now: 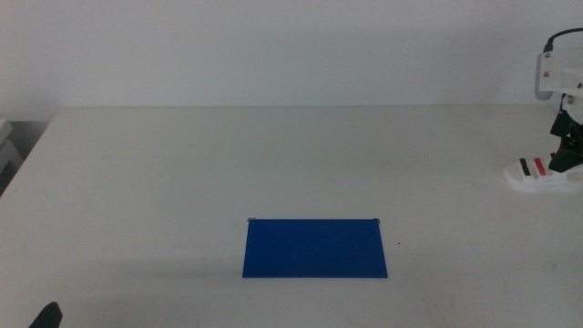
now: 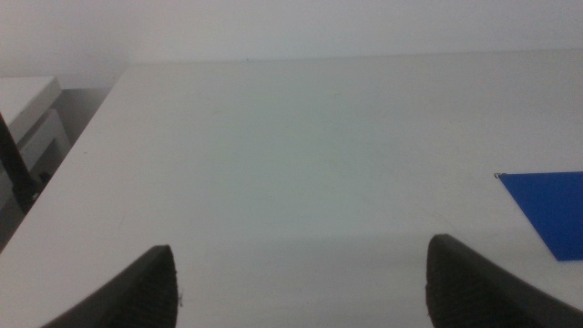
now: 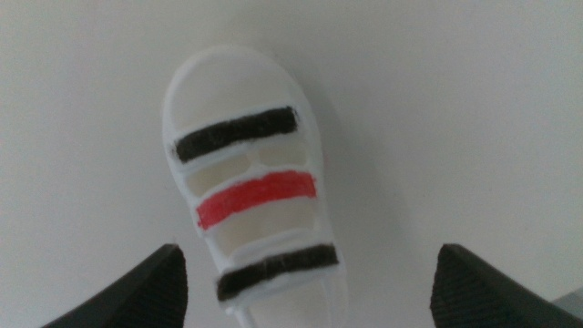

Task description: Use one arm to grab the shoe from the table and place it on the mat.

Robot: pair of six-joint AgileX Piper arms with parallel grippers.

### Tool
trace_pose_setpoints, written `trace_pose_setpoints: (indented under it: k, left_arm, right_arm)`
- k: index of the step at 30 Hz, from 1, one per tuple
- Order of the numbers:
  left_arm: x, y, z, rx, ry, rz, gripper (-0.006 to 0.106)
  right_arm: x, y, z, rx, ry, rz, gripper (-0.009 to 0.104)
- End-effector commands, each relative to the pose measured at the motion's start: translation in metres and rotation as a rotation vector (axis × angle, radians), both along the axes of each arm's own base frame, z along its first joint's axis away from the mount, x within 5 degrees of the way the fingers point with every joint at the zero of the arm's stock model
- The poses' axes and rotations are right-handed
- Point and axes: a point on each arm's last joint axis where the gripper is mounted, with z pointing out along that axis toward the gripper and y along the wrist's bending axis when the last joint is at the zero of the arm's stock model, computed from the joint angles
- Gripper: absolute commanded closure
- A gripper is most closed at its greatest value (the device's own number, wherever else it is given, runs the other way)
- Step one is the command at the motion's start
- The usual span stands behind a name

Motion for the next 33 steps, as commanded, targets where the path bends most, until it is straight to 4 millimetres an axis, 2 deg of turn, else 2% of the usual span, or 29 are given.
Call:
trace_pose_setpoints:
  k: [1,10,17,19,22,23,25,29,30,33]
  left_arm:
    - [0.001,0.0,0.006,-0.016,-0.086,0.003,0.007]
    - [0.001,0.0,0.006,-0.016,-0.086,0.003,0.007]
    - [0.001,0.0,0.006,-0.016,-0.086,0.003,0.007]
    - [0.001,0.0,0.006,-0.016,-0.086,0.003,0.007]
    - [0.001,0.0,0.006,-0.016,-0.086,0.003,0.007]
    - [0.001,0.0,0.006,-0.016,-0.086,0.003,0.007]
    - [0.001,0.0,0.006,-0.016,-0.086,0.003,0.007]
    - [0.001,0.0,0.006,-0.016,-0.086,0.003,0.007]
    - [0.001,0.0,0.006,-0.016,-0.086,0.003,0.007]
    - [0.001,0.0,0.006,-0.016,-0.086,0.003,0.007]
  right_arm:
    - [-0.002,0.0,0.036,-0.028,-0.103,0.006,0.011]
    - [0.002,-0.003,0.017,-0.036,-0.062,0.007,0.011]
    - [0.006,-0.004,-0.005,-0.031,-0.018,0.029,0.011]
    - [0.006,-0.004,-0.006,-0.034,-0.017,0.03,0.013]
    - [0.006,-0.006,-0.005,-0.058,-0.011,0.034,0.025]
    - [0.005,-0.007,-0.004,-0.066,-0.005,0.036,0.032]
    - [0.004,-0.007,-0.005,-0.07,0.004,0.037,0.049]
    - [0.002,-0.004,-0.004,-0.055,0.031,0.04,0.094]
    - [0.001,-0.002,-0.002,-0.052,0.037,0.039,0.099]
    - [-0.002,0.004,0.009,-0.046,0.039,0.007,0.099]
